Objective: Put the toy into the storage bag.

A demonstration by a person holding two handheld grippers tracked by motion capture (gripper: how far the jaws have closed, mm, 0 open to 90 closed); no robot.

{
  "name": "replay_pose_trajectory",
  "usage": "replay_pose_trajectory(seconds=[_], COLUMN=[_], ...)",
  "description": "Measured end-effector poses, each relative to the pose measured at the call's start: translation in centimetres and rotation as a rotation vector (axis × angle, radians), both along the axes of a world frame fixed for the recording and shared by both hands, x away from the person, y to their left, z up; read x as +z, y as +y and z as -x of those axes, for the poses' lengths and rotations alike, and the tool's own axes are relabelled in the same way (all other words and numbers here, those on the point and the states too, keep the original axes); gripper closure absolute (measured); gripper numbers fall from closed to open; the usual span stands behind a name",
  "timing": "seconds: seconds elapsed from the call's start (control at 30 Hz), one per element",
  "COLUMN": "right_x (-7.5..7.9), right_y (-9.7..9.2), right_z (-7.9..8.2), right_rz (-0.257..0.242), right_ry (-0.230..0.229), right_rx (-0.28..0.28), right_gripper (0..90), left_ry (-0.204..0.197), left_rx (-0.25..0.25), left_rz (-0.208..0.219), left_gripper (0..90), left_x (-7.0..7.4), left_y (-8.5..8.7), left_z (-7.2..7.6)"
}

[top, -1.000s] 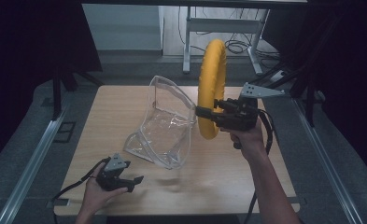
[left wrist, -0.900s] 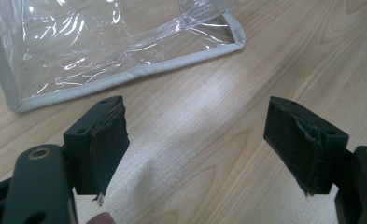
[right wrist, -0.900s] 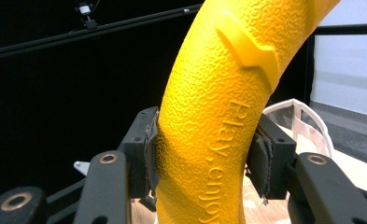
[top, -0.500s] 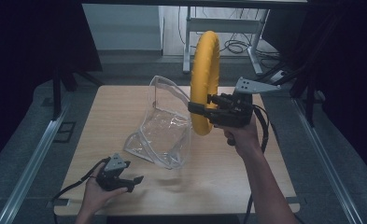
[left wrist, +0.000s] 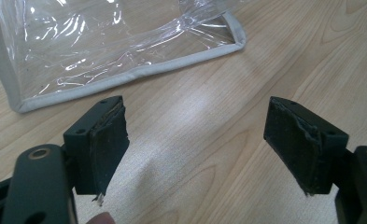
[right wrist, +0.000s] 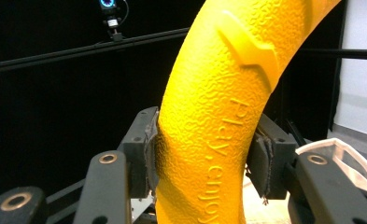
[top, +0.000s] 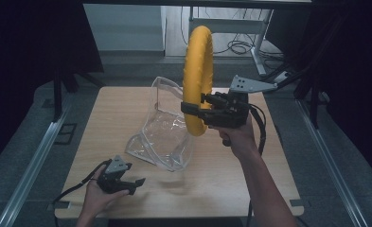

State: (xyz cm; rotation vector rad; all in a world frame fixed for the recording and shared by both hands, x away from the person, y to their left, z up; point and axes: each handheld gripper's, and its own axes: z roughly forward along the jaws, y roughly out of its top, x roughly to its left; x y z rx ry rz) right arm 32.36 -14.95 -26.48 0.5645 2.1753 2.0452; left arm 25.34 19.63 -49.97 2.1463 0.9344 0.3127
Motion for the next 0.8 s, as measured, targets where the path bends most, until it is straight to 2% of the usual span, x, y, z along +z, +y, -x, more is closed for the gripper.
replay_pose_trajectory(seconds=[0.33, 0.6, 0.8], right_x=[0.5, 0.2, -0.1], right_y=[1.7, 3.4, 4.2], right_z=[0.3, 0.3, 0.2], right_rz=[0.0, 0.004, 0.007], right_ry=[-0.015, -0.005, 0.006], right_rx=[0.041, 0.09, 0.104], right_gripper=[49.7, 49.8, 49.7], left_ry=[0.001, 0.0, -0.001], left_rx=[-0.001, -0.002, -0.004], left_rz=[-0.003, -0.005, -0.008], left_gripper=[21.5, 21.5, 21.5], left_x=[0.0, 0.0, 0.1], left_y=[0.0, 0.0, 0.1], left_z=[0.0, 0.0, 0.0])
